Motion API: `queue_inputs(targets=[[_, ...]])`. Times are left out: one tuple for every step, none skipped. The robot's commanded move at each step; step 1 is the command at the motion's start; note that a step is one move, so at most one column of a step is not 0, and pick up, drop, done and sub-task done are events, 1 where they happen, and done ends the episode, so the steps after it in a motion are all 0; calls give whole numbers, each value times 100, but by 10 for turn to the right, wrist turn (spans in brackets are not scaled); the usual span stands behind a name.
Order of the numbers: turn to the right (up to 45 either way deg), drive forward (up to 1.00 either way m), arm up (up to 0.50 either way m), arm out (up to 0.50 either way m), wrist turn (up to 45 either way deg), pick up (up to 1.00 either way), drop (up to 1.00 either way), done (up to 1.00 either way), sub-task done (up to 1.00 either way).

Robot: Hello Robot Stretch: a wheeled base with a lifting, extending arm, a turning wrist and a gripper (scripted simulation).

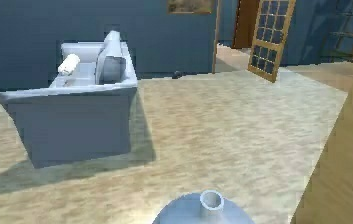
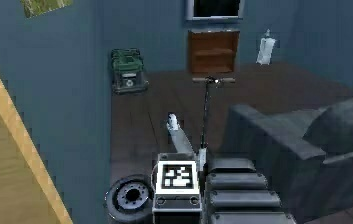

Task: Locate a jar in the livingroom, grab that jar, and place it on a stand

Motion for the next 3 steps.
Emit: queue_inputs(targets=[[-450, 0, 0, 0, 0, 0, 0, 0, 0], [-30, 0, 0, 0, 0, 0, 0, 0, 0], [0, 70, 0, 0, 0, 0, 0, 0, 0]])
